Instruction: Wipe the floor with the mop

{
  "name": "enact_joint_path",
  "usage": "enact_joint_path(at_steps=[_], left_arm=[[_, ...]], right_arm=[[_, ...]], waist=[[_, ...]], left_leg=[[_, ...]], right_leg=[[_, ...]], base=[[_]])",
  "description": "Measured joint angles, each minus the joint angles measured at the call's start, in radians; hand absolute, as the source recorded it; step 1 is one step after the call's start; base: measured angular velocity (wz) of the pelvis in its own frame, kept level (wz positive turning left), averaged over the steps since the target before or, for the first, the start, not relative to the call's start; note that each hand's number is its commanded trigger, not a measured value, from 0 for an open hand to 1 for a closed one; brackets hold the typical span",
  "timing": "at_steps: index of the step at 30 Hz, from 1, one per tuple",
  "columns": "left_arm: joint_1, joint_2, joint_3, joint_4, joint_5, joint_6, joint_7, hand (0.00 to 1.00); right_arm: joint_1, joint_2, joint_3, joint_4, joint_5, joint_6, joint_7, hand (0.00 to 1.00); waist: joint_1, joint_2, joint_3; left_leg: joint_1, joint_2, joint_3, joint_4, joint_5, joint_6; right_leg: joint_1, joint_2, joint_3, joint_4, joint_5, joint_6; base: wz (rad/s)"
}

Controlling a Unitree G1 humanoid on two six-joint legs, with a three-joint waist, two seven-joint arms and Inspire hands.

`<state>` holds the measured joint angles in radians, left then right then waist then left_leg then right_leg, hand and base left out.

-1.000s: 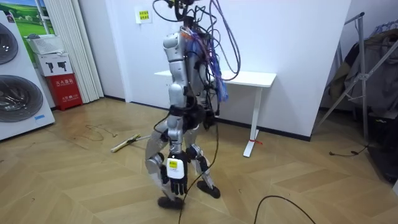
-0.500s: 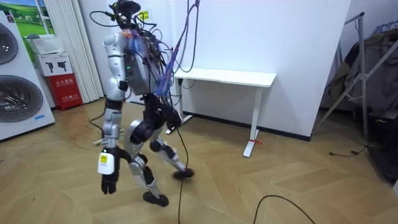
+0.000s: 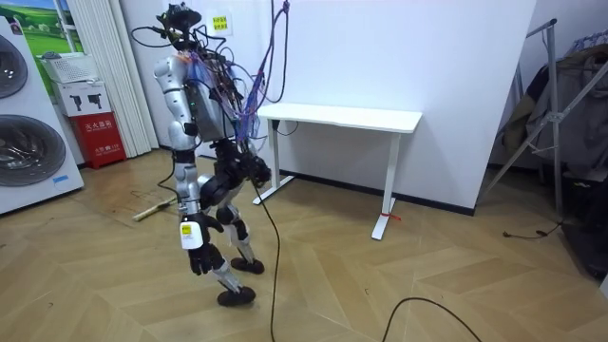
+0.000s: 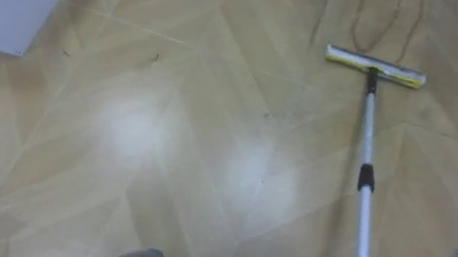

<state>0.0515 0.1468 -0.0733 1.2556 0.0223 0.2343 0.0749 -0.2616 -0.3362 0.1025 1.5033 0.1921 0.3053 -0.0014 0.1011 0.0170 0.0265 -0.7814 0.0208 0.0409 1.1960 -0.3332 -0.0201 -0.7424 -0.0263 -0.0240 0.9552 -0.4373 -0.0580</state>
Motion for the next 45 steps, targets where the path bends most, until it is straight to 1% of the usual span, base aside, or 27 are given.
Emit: enact_joint_path(at_steps=[2, 3, 4, 5, 6, 9, 10, 12, 15, 17, 19, 21, 22, 26, 27, 29, 30, 32, 34, 35, 37, 38, 39, 40, 42, 44, 45], left_arm=[[0.000, 0.012, -0.008, -0.014, 0.000, -0.005, -0.006, 0.00], [0.000, 0.019, -0.003, -0.021, 0.003, -0.005, -0.015, 0.00], [0.003, 0.019, 0.002, -0.021, 0.006, -0.003, -0.024, 0.00], [0.004, 0.021, 0.002, -0.022, 0.008, -0.003, -0.029, 0.00], [0.018, 0.024, 0.000, -0.022, 0.011, 0.000, -0.043, 0.00], [0.010, 0.021, -0.004, -0.017, 0.021, 0.005, -0.069, 0.00], [0.006, 0.017, -0.002, -0.022, 0.023, -0.003, -0.068, 0.00], [0.004, 0.016, 0.002, -0.041, 0.038, -0.018, -0.063, 0.00], [0.003, 0.008, -0.009, -0.055, 0.038, -0.030, -0.039, 0.00], [0.006, 0.004, -0.019, -0.056, 0.037, -0.032, -0.034, 0.00], [0.008, -0.003, -0.021, -0.054, 0.034, -0.030, -0.022, 0.00], [0.009, -0.020, -0.025, -0.049, 0.009, -0.028, -0.012, 0.00], [0.010, -0.021, -0.025, -0.047, 0.008, -0.023, -0.012, 0.00], [0.011, -0.010, -0.027, -0.047, 0.010, -0.021, 0.004, 0.00], [0.015, 0.002, -0.027, -0.049, 0.009, -0.021, 0.004, 0.00], [0.041, 0.032, -0.028, -0.058, 0.010, -0.020, 0.005, 0.00], [0.056, 0.045, -0.027, -0.067, 0.010, -0.012, 0.004, 0.00], [0.092, 0.053, -0.028, -0.099, 0.011, 0.001, -0.009, 0.00], [0.130, 0.051, -0.027, -0.095, 0.022, 0.007, -0.042, 0.00], [0.131, 0.050, -0.026, -0.094, 0.033, 0.008, -0.051, 0.00], [0.107, 0.038, -0.020, -0.082, 0.064, 0.006, -0.068, 0.00], [0.096, 0.031, -0.019, -0.079, 0.073, 0.005, -0.069, 0.00], [0.090, 0.020, -0.018, -0.089, 0.082, -0.007, -0.069, 0.00], [0.085, 0.014, -0.012, -0.094, 0.089, -0.018, -0.068, 0.00], [0.082, 0.009, -0.003, -0.101, 0.089, -0.034, -0.059, 0.00], [0.079, 0.004, -0.009, -0.100, 0.077, -0.039, -0.047, 0.00], [0.075, 0.000, -0.009, -0.100, 0.070, -0.040, -0.034, 0.00]], right_arm=[[-0.047, -0.020, 0.010, -0.021, 0.023, -0.019, 0.001, 1.00], [-0.073, -0.028, 0.000, -0.041, 0.042, -0.029, 0.005, 1.00], [-0.083, -0.032, -0.004, -0.063, 0.057, -0.032, 0.007, 1.00], [-0.082, -0.028, -0.004, -0.067, 0.067, -0.037, 0.008, 1.00], [-0.074, -0.021, -0.004, -0.067, 0.090, -0.040, 0.020, 1.00], [0.008, -0.025, -0.004, -0.055, 0.120, -0.042, 0.038, 1.00], [0.055, -0.031, 0.003, -0.042, 0.120, -0.044, 0.036, 1.00], [0.149, -0.028, 0.015, -0.036, 0.118, -0.043, 0.023, 1.00], [0.241, 0.006, 0.032, -0.028, 0.118, -0.043, -0.008, 1.00], [0.268, 0.035, 0.030, -0.027, 0.118, -0.042, -0.022, 1.00], [0.280, 0.060, 0.030, -0.026, 0.115, -0.040, -0.033, 1.00], [0.244, 0.070, 0.022, -0.023, 0.112, -0.013, -0.050, 1.00], [0.209, 0.068, 0.021, -0.018, 0.110, 0.000, -0.052, 1.00], [0.059, 0.028, 0.023, -0.013, 0.104, 0.016, -0.060, 1.00], [0.006, 0.011, 0.028, -0.020, 0.106, 0.012, -0.052, 1.00], [-0.057, -0.003, 0.036, -0.035, 0.116, -0.003, -0.037, 1.00], [-0.075, -0.007, 0.038, -0.063, 0.134, -0.013, -0.029, 1.00], [-0.073, -0.019, 0.042, -0.080, 0.164, -0.035, -0.014, 1.00], [-0.014, -0.016, 0.043, -0.075, 0.202, -0.043, 0.032, 1.00], [0.016, -0.018, 0.043, -0.073, 0.208, -0.045, 0.039, 1.00], [0.148, -0.022, 0.053, -0.038, 0.207, -0.046, 0.048, 1.00], [0.189, -0.021, 0.054, -0.037, 0.206, -0.046, 0.046, 1.00], [0.260, -0.011, 0.055, -0.030, 0.198, -0.044, 0.045, 1.00], [0.323, 0.009, 0.056, -0.027, 0.198, -0.043, 0.045, 1.00], [0.377, 0.043, 0.068, -0.026, 0.198, -0.039, 0.034, 1.00], [0.402, 0.073, 0.073, -0.027, 0.191, -0.030, 0.025, 1.00], [0.410, 0.094, 0.072, -0.027, 0.175, -0.020, 0.022, 1.00]], waist=[[0.012, -0.007, 0.0000], [0.030, -0.020, 0.0019], [0.045, -0.016, 0.0007], [0.048, -0.016, 0.0010], [0.046, -0.006, -0.0070], [0.042, -0.003, -0.0084], [0.040, -0.002, -0.0089], [0.037, 0.015, -0.0121], [0.005, 0.052, -0.0135], [-0.013, 0.057, -0.0132], [-0.017, 0.055, -0.0123], [-0.011, 0.062, -0.0141], [-0.012, 0.053, -0.0080], [0.004, 0.039, -0.0056], [0.020, 0.025, -0.0025], [0.043, -0.014, -0.0040], [0.053, -0.019, -0.0012], [0.068, -0.034, 0.0037], [0.065, -0.038, -0.0013], [0.061, -0.033, 0.0000], [0.028, -0.034, -0.0100], [0.021, -0.025, -0.0100], [0.015, -0.015, -0.0155], [0.011, -0.009, -0.0199], [0.005, 0.006, -0.0151], [-0.036, 0.023, -0.0171], [-0.047, 0.022, -0.0170]], left_leg=[[-0.052, -0.004, 0.010, -0.097, -0.007, 0.011], [-0.071, -0.024, 0.011, -0.221, -0.001, 0.013], [-0.071, -0.036, 0.011, -0.355, 0.017, 0.019], [-0.068, -0.037, 0.012, -0.384, 0.049, 0.034], [-0.040, -0.047, 0.014, -0.410, 0.077, 0.060], [-0.003, -0.058, 0.062, -0.403, 0.043, 0.121], [0.009, -0.074, 0.070, -0.390, 0.019, 0.139], [0.030, -0.086, 0.068, -0.373, -0.023, 0.156], [0.048, -0.086, 0.067, -0.365, -0.060, 0.169], [0.062, -0.089, 0.066, -0.365, -0.072, 0.162], [0.090, -0.097, 0.054, -0.356, -0.115, 0.152], [0.097, -0.103, 0.024, -0.297, -0.148, 0.126], [0.097, -0.102, 0.022, -0.263, -0.151, 0.119], [0.076, -0.076, 0.041, -0.133, -0.135, 0.084], [0.051, -0.061, 0.042, -0.082, -0.108, 0.042], [-0.002, -0.048, 0.042, -0.071, -0.092, 0.030], [-0.046, -0.032, 0.045, -0.114, -0.089, 0.029], [-0.077, -0.033, 0.041, -0.250, -0.066, 0.025], [-0.059, -0.039, 0.042, -0.361, 0.043, 0.067], [-0.044, -0.044, 0.046, -0.365, 0.049, 0.084], [-0.015, -0.053, 0.088, -0.362, 0.033, 0.120], [-0.010, -0.056, 0.091, -0.357, 0.022, 0.135], [0.004, -0.063, 0.092, -0.353, 0.003, 0.146], [0.025, -0.070, 0.086, -0.356, -0.017, 0.148], [0.060, -0.072, 0.060, -0.369, -0.040, 0.139], [0.096, -0.076, 0.029, -0.396, -0.049, 0.127], [0.124, -0.084, 0.009, -0.412, -0.058, 0.113]], right_leg=[[0.000, 0.004, 0.015, 0.002, -0.015, 0.006], [0.005, 0.006, 0.041, -0.004, -0.021, 0.014], [0.026, 0.007, 0.048, -0.024, -0.028, 0.027], [0.043, 0.006, 0.054, -0.034, -0.032, 0.029], [0.079, -0.005, 0.057, -0.055, -0.041, 0.049], [0.106, -0.047, 0.040, -0.037, -0.049, 0.078], [0.080, -0.066, 0.040, 0.039, -0.022, 0.087], [0.032, -0.079, 0.041, 0.151, 0.037, 0.099], [-0.073, -0.081, 0.017, 0.121, 0.040, 0.100], [-0.104, -0.075, -0.008, -0.004, 0.062, 0.085], [-0.107, -0.061, -0.039, -0.075, 0.118, 0.057], [-0.095, -0.068, -0.062, -0.037, 0.085, 0.020], [-0.082, -0.080, -0.080, -0.017, 0.058, 0.010], [-0.063, -0.076, -0.083, 0.038, -0.011, -0.011], [-0.059, -0.062, -0.075, 0.042, -0.018, -0.015], [-0.055, -0.033, -0.047, 0.039, -0.024, -0.023], [-0.034, -0.021, -0.046, 0.031, -0.030, -0.024], [0.021, -0.015, -0.049, 0.013, -0.050, -0.014], [0.115, -0.029, -0.071, -0.023, -0.092, 0.006], [0.133, -0.037, -0.076, -0.030, -0.101, 0.018], [0.165, -0.063, -0.056, -0.011, -0.122, 0.041], [0.159, -0.068, -0.053, 0.020, -0.110, 0.060], [0.124, -0.079, -0.037, 0.104, -0.057, 0.078], [0.077, -0.079, -0.018, 0.173, -0.007, 0.082], [-0.008, -0.077, -0.011, 0.183, -0.003, 0.081], [-0.049, -0.088, -0.020, 0.056, 0.011, 0.081], [-0.048, -0.092, -0.021, -0.081, 0.049, 0.079]], base=[[0.24], [0.12], [0.08], [0.11], [0.21], [0.23], [0.10], [-0.03], [-0.13], [-0.27], [-0.27], [-0.30], [-0.24], [0.03], [-0.12], [0.00], [0.21], [0.24], [0.32], [0.53], [0.76], [0.49], [-0.04], [-0.33], [-0.70], [-0.60], [-0.52]])
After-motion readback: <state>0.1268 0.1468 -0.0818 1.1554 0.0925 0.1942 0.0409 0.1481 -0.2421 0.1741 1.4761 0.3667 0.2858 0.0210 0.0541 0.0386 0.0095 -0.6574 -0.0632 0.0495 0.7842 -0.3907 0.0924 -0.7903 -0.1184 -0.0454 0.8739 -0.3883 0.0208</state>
